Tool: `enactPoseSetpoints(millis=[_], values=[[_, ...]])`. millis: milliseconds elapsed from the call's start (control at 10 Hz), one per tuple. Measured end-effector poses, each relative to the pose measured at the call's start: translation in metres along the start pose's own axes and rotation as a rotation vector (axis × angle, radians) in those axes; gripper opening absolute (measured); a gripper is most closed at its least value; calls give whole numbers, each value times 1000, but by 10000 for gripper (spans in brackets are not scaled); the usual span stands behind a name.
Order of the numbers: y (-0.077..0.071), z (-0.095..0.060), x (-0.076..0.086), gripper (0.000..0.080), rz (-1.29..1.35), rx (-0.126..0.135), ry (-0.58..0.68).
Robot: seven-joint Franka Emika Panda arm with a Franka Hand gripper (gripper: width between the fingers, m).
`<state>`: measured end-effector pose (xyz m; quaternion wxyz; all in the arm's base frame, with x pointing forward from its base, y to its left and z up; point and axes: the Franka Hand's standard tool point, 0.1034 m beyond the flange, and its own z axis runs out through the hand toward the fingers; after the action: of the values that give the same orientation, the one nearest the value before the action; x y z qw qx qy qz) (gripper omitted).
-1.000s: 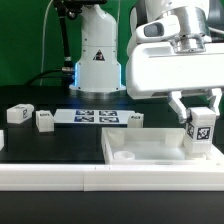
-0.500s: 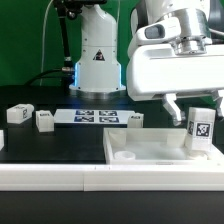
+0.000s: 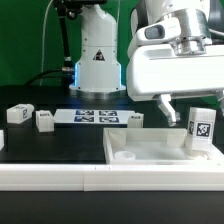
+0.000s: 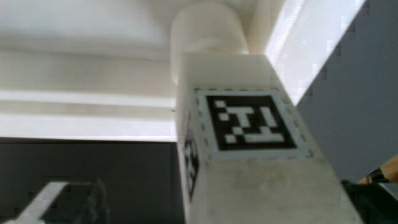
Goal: Assemble one leg
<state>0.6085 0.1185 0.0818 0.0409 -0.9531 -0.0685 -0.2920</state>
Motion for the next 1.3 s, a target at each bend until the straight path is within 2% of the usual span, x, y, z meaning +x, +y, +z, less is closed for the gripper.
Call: enactPoseSetpoints(millis=[100, 400, 700, 900, 1000, 1300], values=[[0, 0, 0, 649, 0, 0, 0], [-1, -14, 9, 649, -2, 2, -7], [-2, -13, 9, 649, -2, 7, -42], [-5, -9, 8, 649, 6, 23, -174], [-4, -7, 14, 649, 15, 27, -204], [-2, -7, 9, 649, 23, 48, -407]])
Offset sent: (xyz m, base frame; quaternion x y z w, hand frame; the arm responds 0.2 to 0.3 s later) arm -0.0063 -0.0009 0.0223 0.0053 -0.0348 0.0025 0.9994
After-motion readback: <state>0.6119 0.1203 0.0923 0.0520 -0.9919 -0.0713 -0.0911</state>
